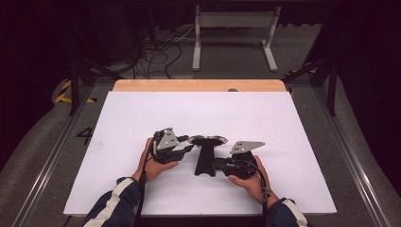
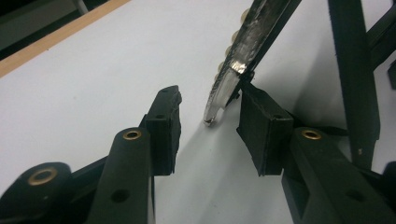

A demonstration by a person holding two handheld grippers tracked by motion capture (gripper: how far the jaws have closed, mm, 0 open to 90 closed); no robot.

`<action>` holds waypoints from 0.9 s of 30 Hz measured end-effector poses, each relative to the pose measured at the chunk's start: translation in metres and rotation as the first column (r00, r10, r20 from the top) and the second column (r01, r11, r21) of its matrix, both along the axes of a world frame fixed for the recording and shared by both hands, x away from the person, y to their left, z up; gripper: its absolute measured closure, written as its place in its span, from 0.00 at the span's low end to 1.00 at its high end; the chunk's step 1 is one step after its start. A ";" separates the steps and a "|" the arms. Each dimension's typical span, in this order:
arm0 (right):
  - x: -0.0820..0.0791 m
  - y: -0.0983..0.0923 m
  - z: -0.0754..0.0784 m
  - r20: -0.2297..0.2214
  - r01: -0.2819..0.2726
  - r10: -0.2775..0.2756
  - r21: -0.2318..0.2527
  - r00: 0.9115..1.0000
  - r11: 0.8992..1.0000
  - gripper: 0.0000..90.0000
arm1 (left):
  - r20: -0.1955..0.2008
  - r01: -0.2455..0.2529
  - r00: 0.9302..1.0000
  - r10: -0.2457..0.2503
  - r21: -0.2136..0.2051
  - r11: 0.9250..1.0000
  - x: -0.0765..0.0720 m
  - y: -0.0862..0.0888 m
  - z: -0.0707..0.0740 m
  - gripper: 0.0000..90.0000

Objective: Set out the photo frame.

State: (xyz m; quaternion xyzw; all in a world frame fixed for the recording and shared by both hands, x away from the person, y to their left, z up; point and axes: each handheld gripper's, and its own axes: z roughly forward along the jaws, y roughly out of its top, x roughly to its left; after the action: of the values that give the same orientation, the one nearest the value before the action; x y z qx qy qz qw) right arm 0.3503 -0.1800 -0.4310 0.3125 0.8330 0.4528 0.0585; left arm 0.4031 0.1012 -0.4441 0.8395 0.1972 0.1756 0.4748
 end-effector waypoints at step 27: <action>-0.037 0.041 0.012 0.216 0.021 -0.013 -0.032 0.976 0.999 1.00 | -0.019 0.025 1.000 -0.024 0.033 0.999 0.011 -0.013 -0.009 0.71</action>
State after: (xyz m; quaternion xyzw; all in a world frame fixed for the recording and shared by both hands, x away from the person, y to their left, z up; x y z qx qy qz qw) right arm 0.3128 -0.1394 -0.4188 0.2677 0.8265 0.4694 0.1575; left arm 0.4137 0.0877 -0.4533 0.8512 0.1884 0.1651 0.4612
